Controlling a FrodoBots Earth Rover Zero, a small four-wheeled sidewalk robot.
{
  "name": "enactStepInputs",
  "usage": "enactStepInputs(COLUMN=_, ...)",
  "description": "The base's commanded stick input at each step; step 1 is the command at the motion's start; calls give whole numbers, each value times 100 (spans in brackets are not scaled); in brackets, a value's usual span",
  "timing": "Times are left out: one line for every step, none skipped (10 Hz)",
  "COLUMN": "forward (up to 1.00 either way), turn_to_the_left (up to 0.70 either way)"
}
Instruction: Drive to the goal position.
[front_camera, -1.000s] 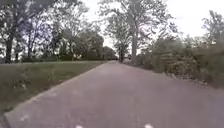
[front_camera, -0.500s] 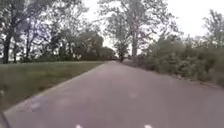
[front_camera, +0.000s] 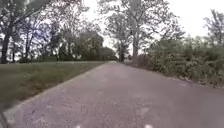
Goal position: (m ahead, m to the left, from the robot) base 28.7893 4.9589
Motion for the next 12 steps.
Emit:
enactStepInputs(forward=100, turn_to_the_left=0)
enactStepInputs(forward=100, turn_to_the_left=0)
enactStepInputs(forward=100, turn_to_the_left=0)
enactStepInputs(forward=100, turn_to_the_left=0)
enactStepInputs(forward=100, turn_to_the_left=0)
enactStepInputs(forward=100, turn_to_the_left=0)
enactStepInputs(forward=100, turn_to_the_left=0)
enactStepInputs(forward=100, turn_to_the_left=0)
enactStepInputs(forward=100, turn_to_the_left=0)
enactStepInputs(forward=100, turn_to_the_left=0)
enactStepInputs(forward=100, turn_to_the_left=0)
enactStepInputs(forward=100, turn_to_the_left=0)
